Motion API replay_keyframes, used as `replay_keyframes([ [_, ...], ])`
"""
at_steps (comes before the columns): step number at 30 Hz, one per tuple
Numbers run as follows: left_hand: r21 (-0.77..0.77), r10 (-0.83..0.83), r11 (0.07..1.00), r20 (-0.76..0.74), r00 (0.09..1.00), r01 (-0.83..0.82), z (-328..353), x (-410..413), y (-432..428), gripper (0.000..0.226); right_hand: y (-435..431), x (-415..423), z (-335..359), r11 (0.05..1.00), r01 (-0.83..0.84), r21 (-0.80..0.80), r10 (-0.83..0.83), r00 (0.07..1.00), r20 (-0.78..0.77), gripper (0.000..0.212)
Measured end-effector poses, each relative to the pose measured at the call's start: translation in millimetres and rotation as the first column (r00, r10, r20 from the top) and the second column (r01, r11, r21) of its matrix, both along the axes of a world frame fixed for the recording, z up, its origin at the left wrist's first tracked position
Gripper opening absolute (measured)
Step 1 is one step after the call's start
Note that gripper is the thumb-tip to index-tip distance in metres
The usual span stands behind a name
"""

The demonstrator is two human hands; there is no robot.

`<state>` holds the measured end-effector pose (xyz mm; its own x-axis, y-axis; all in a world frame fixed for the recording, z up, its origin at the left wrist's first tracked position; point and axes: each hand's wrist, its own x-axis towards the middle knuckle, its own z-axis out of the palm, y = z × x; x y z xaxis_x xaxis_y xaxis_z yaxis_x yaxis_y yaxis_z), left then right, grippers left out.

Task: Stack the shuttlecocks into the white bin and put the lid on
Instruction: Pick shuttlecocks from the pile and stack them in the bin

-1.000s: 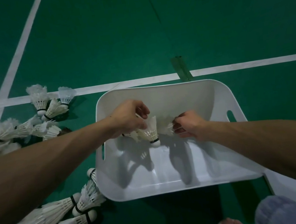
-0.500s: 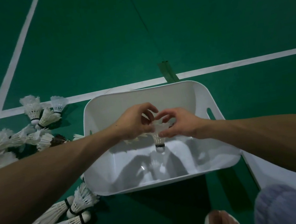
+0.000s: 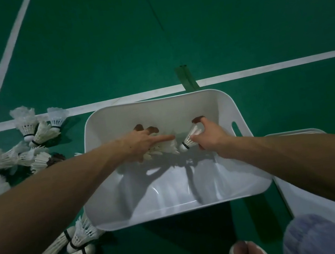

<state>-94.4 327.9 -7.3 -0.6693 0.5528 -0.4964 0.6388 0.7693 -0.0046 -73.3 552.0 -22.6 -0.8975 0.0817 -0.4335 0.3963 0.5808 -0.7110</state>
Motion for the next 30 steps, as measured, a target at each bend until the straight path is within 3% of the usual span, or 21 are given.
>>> replay_keyframes([
  [6, 0.087, -0.019, 0.996, 0.013, 1.000, 0.017, -4.1, -3.8, -5.5, 0.096, -17.2, 1.0, -16.8, 0.983, 0.142, -0.119, -0.135, 0.989, 0.063, 0.035],
  [11, 0.126, 0.020, 0.992, 0.080, 0.997, -0.030, -12.9, -10.7, -13.0, 0.085, -38.0, 1.0, -25.4, 0.895, 0.279, -0.347, -0.196, 0.947, 0.256, 0.024],
  [17, 0.201, 0.100, 0.974, 0.053, 0.994, -0.109, -18.0, -14.0, -9.6, 0.079, -28.6, -10.9, -29.7, 0.976, 0.133, -0.173, -0.102, 0.979, 0.175, 0.033],
  [22, 0.029, 0.158, 0.986, 0.133, 0.978, -0.163, -22.9, 0.3, -3.4, 0.084, -23.5, -8.2, -31.0, 0.999, 0.050, -0.008, -0.049, 0.992, 0.115, 0.028],
  [25, 0.022, 0.186, 0.981, 0.157, 0.970, -0.191, -22.0, 7.5, -12.6, 0.080, -34.8, -5.0, -31.7, 0.986, 0.110, -0.123, -0.089, 0.982, 0.166, 0.030],
  [30, 0.076, 0.107, 0.991, 0.033, 0.994, -0.109, -11.7, 1.5, -12.3, 0.065, -36.8, -12.5, -30.9, 0.936, 0.196, -0.291, -0.149, 0.973, 0.178, 0.043],
])
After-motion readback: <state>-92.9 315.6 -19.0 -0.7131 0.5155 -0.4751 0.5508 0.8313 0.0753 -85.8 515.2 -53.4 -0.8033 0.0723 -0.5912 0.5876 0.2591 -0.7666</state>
